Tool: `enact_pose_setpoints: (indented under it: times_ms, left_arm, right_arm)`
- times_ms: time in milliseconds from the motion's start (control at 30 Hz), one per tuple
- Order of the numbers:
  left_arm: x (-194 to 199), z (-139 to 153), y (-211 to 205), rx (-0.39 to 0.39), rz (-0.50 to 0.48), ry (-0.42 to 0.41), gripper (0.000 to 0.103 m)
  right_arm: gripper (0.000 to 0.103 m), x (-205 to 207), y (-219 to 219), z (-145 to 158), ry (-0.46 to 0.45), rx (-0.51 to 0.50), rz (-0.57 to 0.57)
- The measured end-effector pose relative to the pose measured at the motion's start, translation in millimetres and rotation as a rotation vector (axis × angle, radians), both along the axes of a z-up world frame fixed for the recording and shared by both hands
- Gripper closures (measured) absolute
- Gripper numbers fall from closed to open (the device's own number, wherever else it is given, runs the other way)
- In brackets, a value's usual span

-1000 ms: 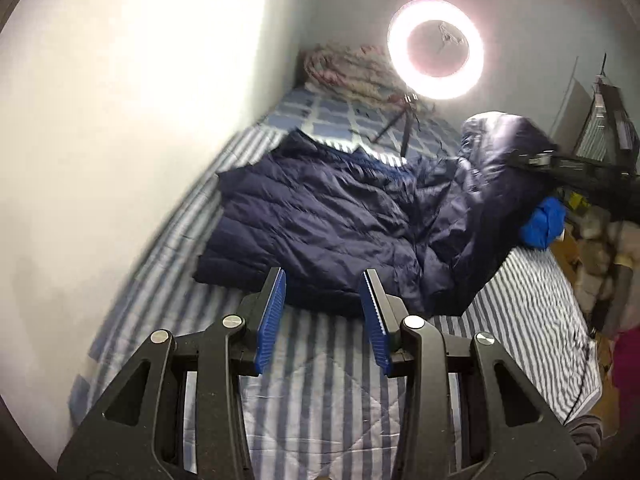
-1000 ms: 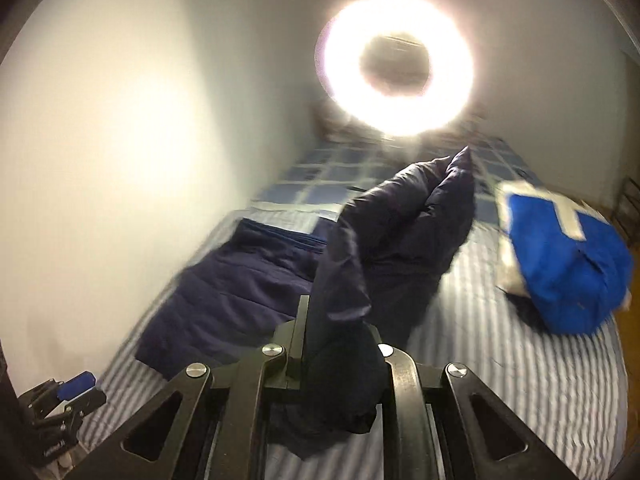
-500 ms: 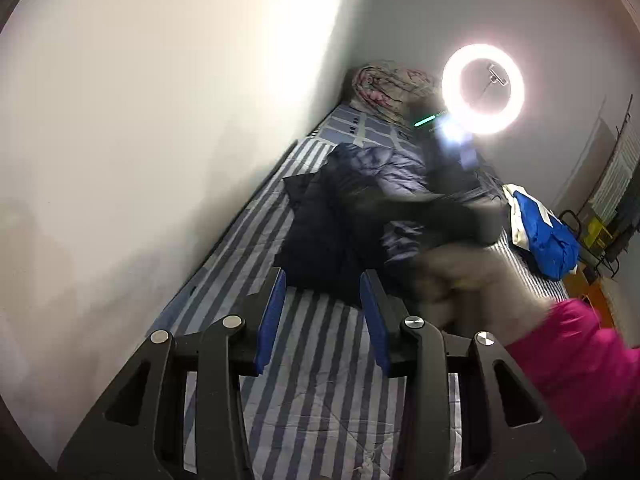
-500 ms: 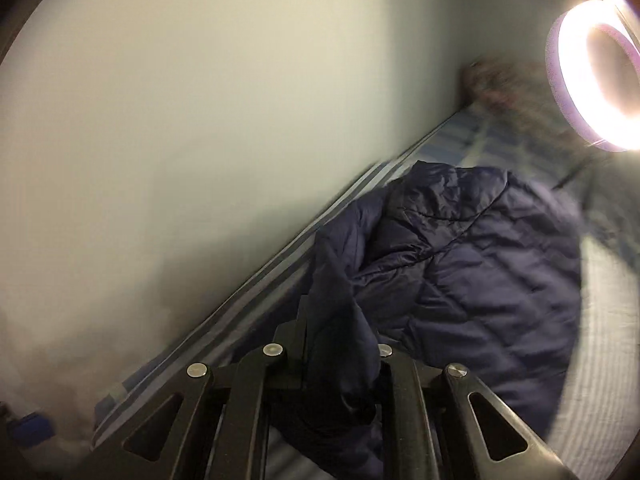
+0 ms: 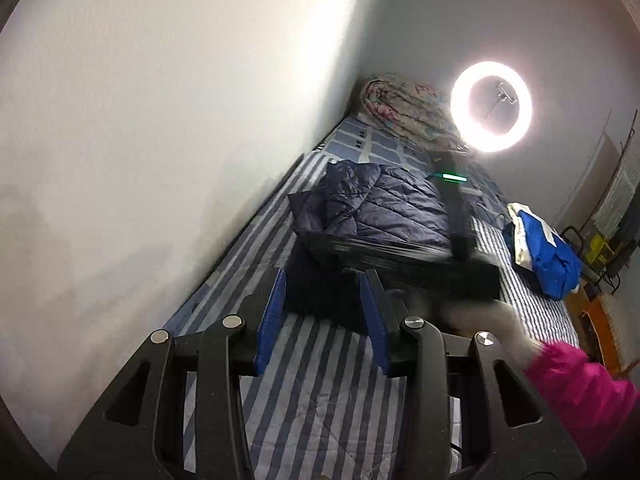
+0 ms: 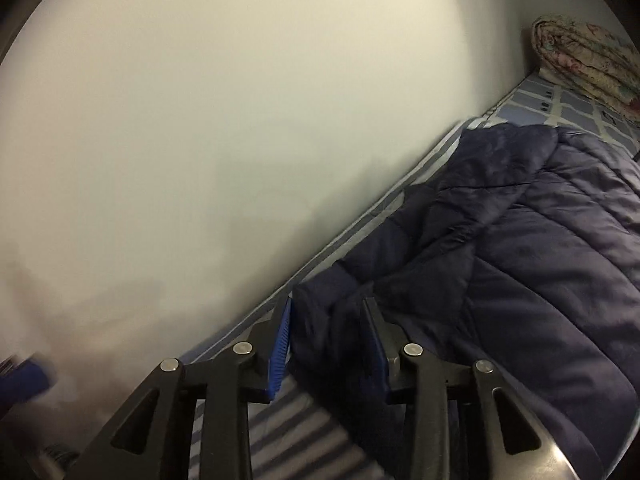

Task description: Fold large clothes

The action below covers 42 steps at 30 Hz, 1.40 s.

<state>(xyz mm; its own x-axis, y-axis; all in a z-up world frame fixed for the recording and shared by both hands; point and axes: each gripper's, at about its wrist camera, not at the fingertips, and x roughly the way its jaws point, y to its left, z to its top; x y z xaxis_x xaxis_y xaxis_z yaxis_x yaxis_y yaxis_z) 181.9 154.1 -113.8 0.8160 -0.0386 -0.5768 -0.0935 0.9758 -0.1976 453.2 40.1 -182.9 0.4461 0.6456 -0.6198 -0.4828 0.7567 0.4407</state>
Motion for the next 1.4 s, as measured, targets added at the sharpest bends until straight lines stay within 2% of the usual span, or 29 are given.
enact_pose_setpoints:
  times_ms: [67, 133, 200, 233, 367, 433, 500, 633, 700, 833, 967, 1067, 1167, 1233, 1333, 1400]
  left_arm:
    - [10, -2, 1, 0.006, 0.015, 0.004, 0.064]
    - [25, -6, 0, 0.000, 0.011, 0.025, 0.064]
    - [40, -12, -2, -0.009, 0.011, 0.041, 0.064]
    - [47, -15, -3, -0.014, 0.012, 0.043, 0.064]
    - [87, -24, -11, -0.038, 0.031, 0.058, 0.064]
    - [109, -26, -20, -0.019, 0.016, 0.066, 0.064]
    - [130, -33, -24, -0.010, 0.017, 0.099, 0.064]
    - [159, -70, -12, 0.033, 0.086, 0.217, 0.064]
    - [163, -95, -5, 0.076, 0.103, 0.293, 0.064]
    - [163, -133, 6, 0.152, 0.107, 0.392, 0.064]
    - [156, -143, 7, 0.168, 0.106, 0.406, 0.064]
    - [157, -141, 3, 0.203, 0.101, 0.408, 0.064]
    - [158, -142, -1, 0.210, 0.105, 0.410, 0.064]
    - [159, -141, -4, 0.217, 0.099, 0.410, 0.064]
    - [158, -139, -7, 0.220, 0.085, 0.411, 0.064]
    - [156, -138, -11, 0.226, 0.075, 0.414, 0.064]
  right_arm:
    - [0.065, -16, -22, 9, -0.009, 0.031, -0.038]
    - [0.057, -33, -55, 10, -0.012, 0.054, -0.106]
    - [0.049, -54, -92, 7, -0.014, 0.033, -0.216]
    - [0.048, -65, -110, 3, -0.004, 0.027, -0.271]
    - [0.048, -77, -157, -19, 0.098, -0.002, -0.395]
    - [0.047, -76, -171, -34, 0.153, -0.011, -0.423]
    - [0.045, -76, -177, -42, 0.194, 0.013, -0.431]
    - [0.032, -71, -185, -59, 0.252, 0.093, -0.420]
    - [0.029, -74, -179, -63, 0.268, 0.094, -0.412]
    - [0.024, -59, -172, -81, 0.300, 0.109, -0.402]
    - [0.019, -43, -171, -102, 0.360, 0.190, -0.390]
    - [0.027, -31, -165, -117, 0.419, 0.266, -0.363]
    - [0.045, -27, -161, -114, 0.418, 0.240, -0.353]
    - [0.063, -26, -159, -105, 0.414, 0.201, -0.340]
    - [0.075, -17, -153, -92, 0.391, 0.123, -0.323]
    - [0.078, -14, -147, -82, 0.379, 0.048, -0.319]
